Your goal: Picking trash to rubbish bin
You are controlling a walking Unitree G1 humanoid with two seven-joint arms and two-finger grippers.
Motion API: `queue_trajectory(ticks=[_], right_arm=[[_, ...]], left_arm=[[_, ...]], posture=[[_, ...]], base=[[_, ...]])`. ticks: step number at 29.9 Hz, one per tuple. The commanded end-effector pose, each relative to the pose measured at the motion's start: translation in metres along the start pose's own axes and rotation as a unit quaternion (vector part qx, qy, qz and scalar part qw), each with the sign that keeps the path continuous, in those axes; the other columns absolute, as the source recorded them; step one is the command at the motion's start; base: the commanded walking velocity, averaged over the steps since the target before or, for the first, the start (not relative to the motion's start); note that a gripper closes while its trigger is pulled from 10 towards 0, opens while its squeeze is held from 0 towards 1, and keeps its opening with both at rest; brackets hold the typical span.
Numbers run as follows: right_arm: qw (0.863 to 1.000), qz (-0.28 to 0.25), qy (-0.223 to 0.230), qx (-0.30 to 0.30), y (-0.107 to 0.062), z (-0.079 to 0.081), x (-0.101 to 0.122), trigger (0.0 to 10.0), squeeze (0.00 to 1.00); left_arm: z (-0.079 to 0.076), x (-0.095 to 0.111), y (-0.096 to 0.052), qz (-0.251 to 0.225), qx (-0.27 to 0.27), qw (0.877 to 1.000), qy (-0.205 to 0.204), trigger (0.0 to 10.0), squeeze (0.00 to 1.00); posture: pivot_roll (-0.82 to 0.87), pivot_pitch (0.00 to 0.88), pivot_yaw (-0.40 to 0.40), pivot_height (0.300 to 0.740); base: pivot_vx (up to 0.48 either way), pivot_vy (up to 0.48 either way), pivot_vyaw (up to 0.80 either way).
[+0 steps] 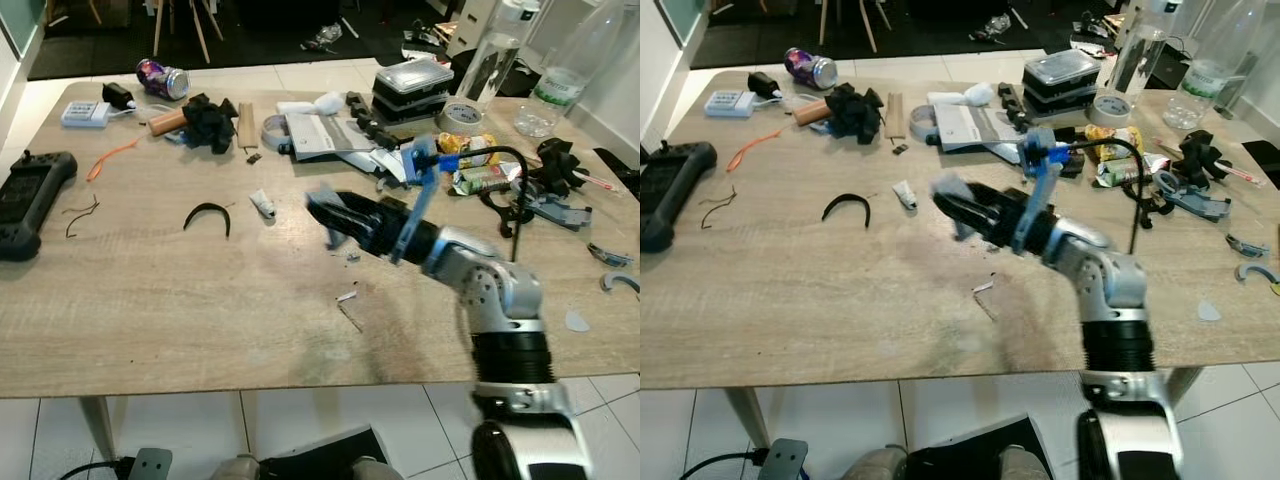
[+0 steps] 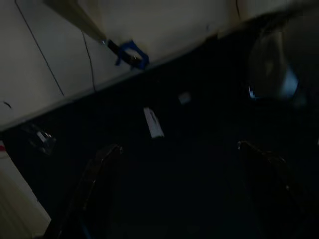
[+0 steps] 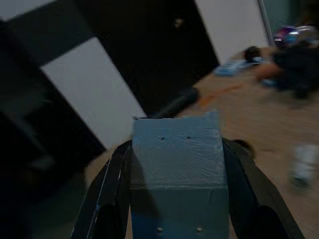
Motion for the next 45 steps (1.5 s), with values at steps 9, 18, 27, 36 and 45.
queue_trajectory(ticks=[9, 18, 27, 36, 45], right_arm=[[0.999, 0.035, 0.025, -0.008, 0.014, 0.003, -0.047, 10.0, 0.00], [0.977, 0.183, -0.023, -0.105, -0.003, -0.034, -0.124, 10.0, 0.00], [0.911, 0.345, -0.039, -0.224, -0.073, -0.077, -0.209, 10.0, 0.00], [0.739, 0.484, 0.016, -0.469, -0.245, -0.089, -0.294, 10.0, 0.00], [0.663, 0.532, 0.067, -0.523, -0.318, -0.050, -0.330, 10.0, 0.00]], left_arm=[[0.004, -0.009, -0.001, 0.020, 0.008, 0.999, 0.024, 10.0, 0.00], [0.000, -0.011, -0.001, 0.024, 0.003, 0.999, 0.029, 10.0, 0.00], [-0.003, -0.013, -0.001, 0.026, 0.000, 0.999, 0.033, 10.0, 0.00], [-0.003, -0.014, -0.001, 0.027, -0.001, 0.999, 0.037, 10.0, 0.00], [-0.002, -0.017, -0.002, 0.029, -0.002, 0.999, 0.040, 10.0, 0.00]], posture=[[0.10, 0.023, -0.006, 0.740], [0.10, 0.016, -0.014, 0.740], [0.10, 0.005, -0.024, 0.740], [0.11, 0.000, -0.030, 0.740], [0.12, 0.000, -0.022, 0.740]], base=[[-0.387, 0.000, 0.00], [-0.393, 0.000, 0.00], [-0.393, 0.000, 0.00], [-0.394, 0.000, 0.00], [-0.393, 0.000, 0.00]])
Point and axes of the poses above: a point about 5 cm out from each wrist's last joint towards the gripper, its own y axis pointing out of the wrist towards the gripper, its own x axis along the axis of the wrist's last joint, z = x × y, the point moved 5 cm from there along y, pointing out of the wrist towards the gripper, and after that the axes turned 6 degrees about y, right-handed, at the moved point
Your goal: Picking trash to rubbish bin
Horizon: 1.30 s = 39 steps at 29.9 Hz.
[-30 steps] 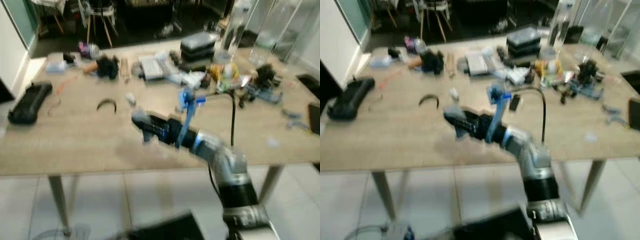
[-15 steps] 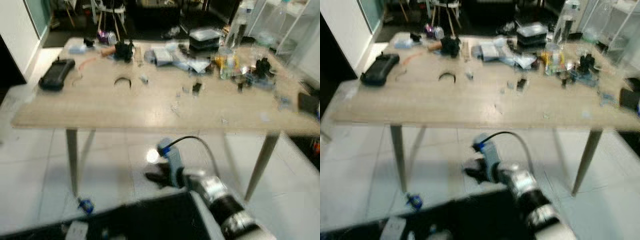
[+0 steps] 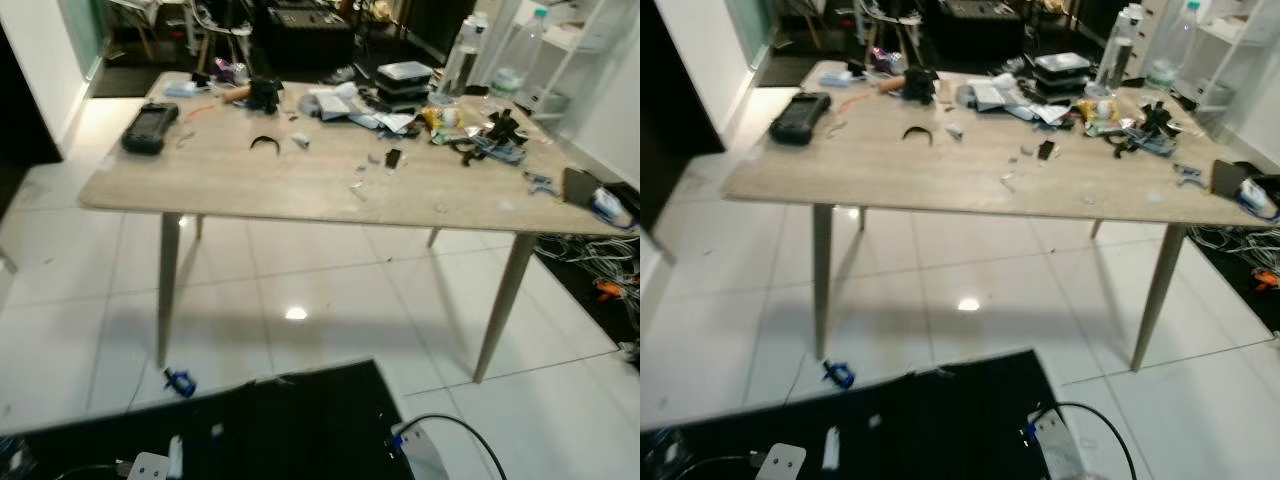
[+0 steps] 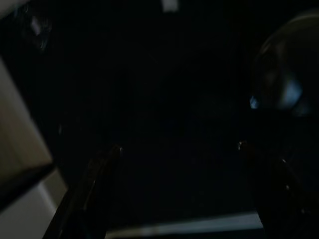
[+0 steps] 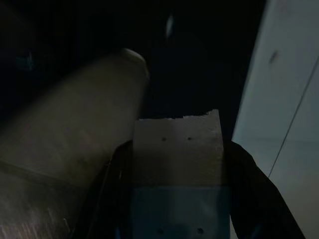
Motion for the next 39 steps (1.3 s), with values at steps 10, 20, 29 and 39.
queue_trajectory(ticks=[10, 20, 29, 39], right_arm=[[0.998, 0.051, 0.003, -0.033, -0.001, -0.009, -0.046, 10.0, 0.00], [0.998, 0.036, -0.018, -0.038, 0.000, -0.011, -0.034, 10.0, 0.00], [0.998, 0.047, -0.029, -0.038, 0.000, -0.010, -0.040, 10.0, 0.00], [0.997, 0.060, -0.042, -0.033, -0.001, -0.010, -0.048, 10.0, 0.00]], left_arm=[[-0.002, 0.002, 0.000, -0.002, -0.006, 1.000, 0.012, 10.0, 0.00], [-0.003, 0.002, 0.000, -0.002, -0.010, 1.000, 0.016, 10.0, 0.00], [-0.006, -0.002, 0.000, 0.000, -0.014, 1.000, 0.015, 10.0, 0.00], [-0.009, 0.003, 0.000, -0.006, -0.017, 1.000, 0.010, 10.0, 0.00]], posture=[[0.11, 0.020, -0.007, 0.740], [0.12, 0.031, -0.004, 0.740], [0.12, 0.037, -0.006, 0.740], [0.11, 0.037, -0.010, 0.740]], base=[[-0.394, 0.000, 0.00], [-0.392, 0.000, 0.00], [-0.390, 0.000, 0.00], [-0.116, 0.000, -0.56]])
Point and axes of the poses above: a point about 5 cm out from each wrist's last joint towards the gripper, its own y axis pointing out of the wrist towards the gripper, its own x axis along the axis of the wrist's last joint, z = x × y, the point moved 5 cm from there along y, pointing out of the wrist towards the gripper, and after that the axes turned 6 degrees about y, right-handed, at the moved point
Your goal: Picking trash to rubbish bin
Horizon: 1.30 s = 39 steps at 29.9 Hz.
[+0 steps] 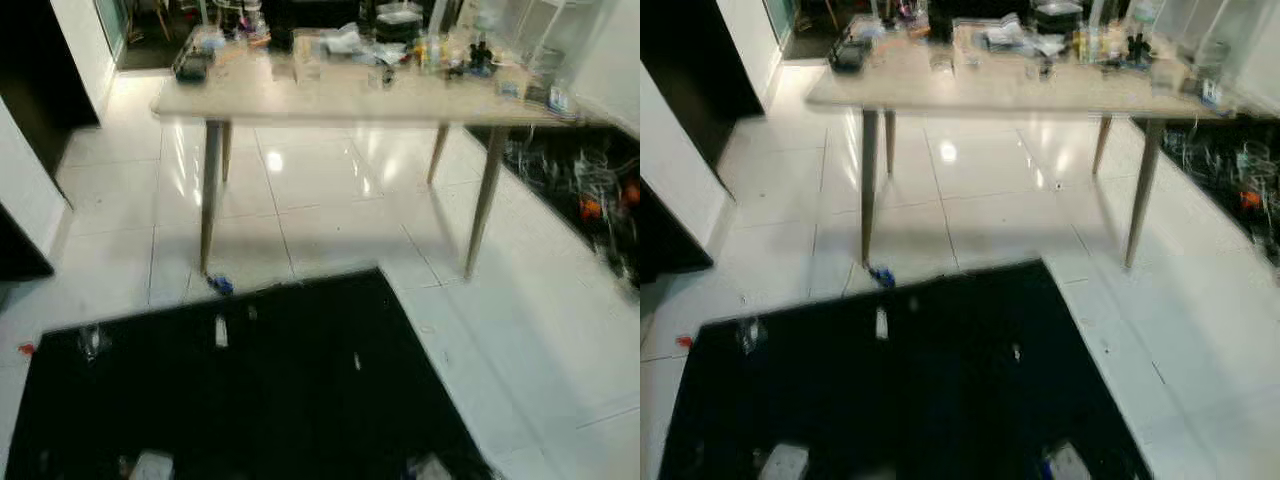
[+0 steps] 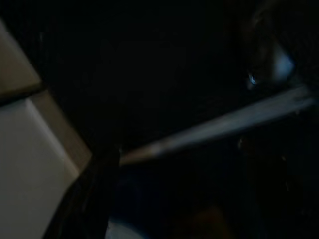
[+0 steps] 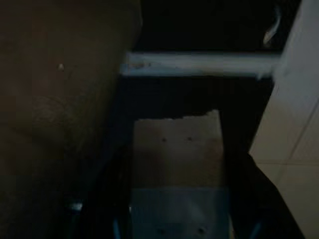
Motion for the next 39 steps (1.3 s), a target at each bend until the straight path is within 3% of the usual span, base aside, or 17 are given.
queue_trajectory(ticks=[1, 30, 33, 35, 39], right_arm=[[1.000, 0.005, -0.005, 0.003, 0.000, 0.002, -0.002, 10.0, 0.00], [0.999, 0.009, -0.031, 0.002, 0.000, 0.001, -0.008, 10.0, 0.00], [1.000, -0.003, -0.018, 0.001, 0.000, 0.001, -0.004, 10.0, 0.00], [0.999, -0.030, 0.017, 0.002, 0.000, 0.000, 0.008, 10.0, 0.00], [0.998, -0.048, 0.027, 0.000, -0.001, -0.001, 0.020, 10.0, 0.00]], left_arm=[[0.002, 0.008, 0.001, -0.011, 0.003, 1.000, 0.005, 10.0, 0.00], [0.002, 0.015, 0.001, -0.018, -0.001, 1.000, 0.021, 10.0, 0.00], [0.002, 0.016, 0.001, -0.018, -0.001, 1.000, 0.023, 10.0, 0.00], [0.002, 0.017, 0.001, -0.019, -0.001, 1.000, 0.024, 10.0, 0.00], [0.001, 0.016, 0.001, -0.019, -0.002, 1.000, 0.024, 10.0, 0.00]], posture=[[0.11, 0.037, -0.010, 0.740], [0.11, 0.016, -0.012, 0.740], [0.11, 0.016, -0.012, 0.740], [0.11, 0.016, -0.012, 0.740], [0.11, 0.018, -0.014, 0.740]], base=[[0.000, 0.000, -0.80], [0.000, 0.000, -0.80], [0.000, 0.000, -0.80], [0.000, 0.000, -0.80], [0.000, 0.000, -0.80]])
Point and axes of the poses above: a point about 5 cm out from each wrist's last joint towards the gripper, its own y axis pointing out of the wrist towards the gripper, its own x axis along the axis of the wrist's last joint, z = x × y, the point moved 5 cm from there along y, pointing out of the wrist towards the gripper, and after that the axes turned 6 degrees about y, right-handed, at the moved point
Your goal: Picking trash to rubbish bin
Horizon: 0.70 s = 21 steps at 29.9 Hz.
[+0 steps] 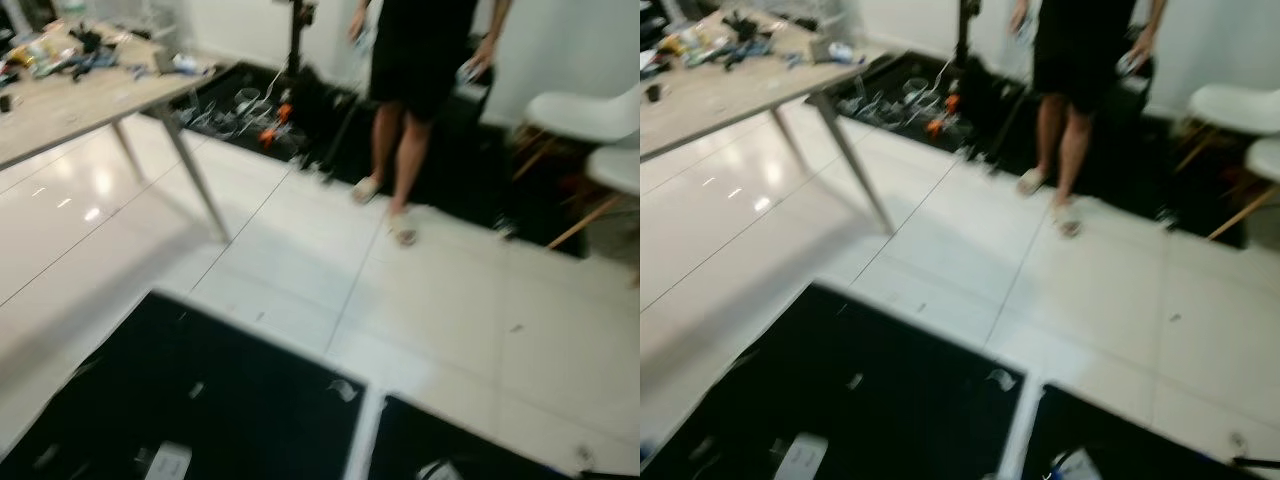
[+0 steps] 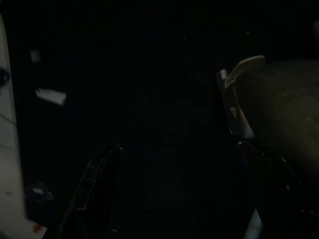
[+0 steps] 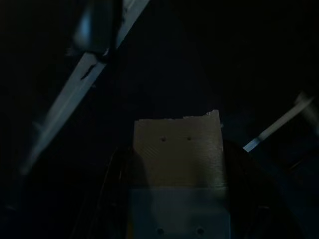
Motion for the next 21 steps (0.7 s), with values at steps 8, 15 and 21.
queue_trajectory(ticks=[8, 15, 21], right_arm=[[1.000, -0.019, 0.010, -0.011, -0.001, -0.006, 0.011, 10.0, 0.00], [0.999, -0.024, 0.019, -0.012, -0.001, -0.006, 0.014, 10.0, 0.00], [0.998, -0.047, 0.047, -0.015, -0.002, -0.008, 0.028, 10.0, 0.00]], left_arm=[[-0.006, -0.002, 0.000, 0.002, -0.006, 1.000, 0.008, 10.0, 0.00], [-0.006, -0.003, 0.000, 0.003, -0.006, 1.000, 0.011, 10.0, 0.00], [-0.006, -0.003, 0.000, 0.004, -0.006, 1.000, 0.015, 10.0, 0.00]], posture=[[0.11, 0.023, -0.016, 0.740], [0.12, 0.030, -0.019, 0.740], [0.12, 0.032, -0.014, 0.740]], base=[[0.000, 0.000, -0.80], [0.000, 0.000, -0.80], [0.000, 0.000, -0.80]])
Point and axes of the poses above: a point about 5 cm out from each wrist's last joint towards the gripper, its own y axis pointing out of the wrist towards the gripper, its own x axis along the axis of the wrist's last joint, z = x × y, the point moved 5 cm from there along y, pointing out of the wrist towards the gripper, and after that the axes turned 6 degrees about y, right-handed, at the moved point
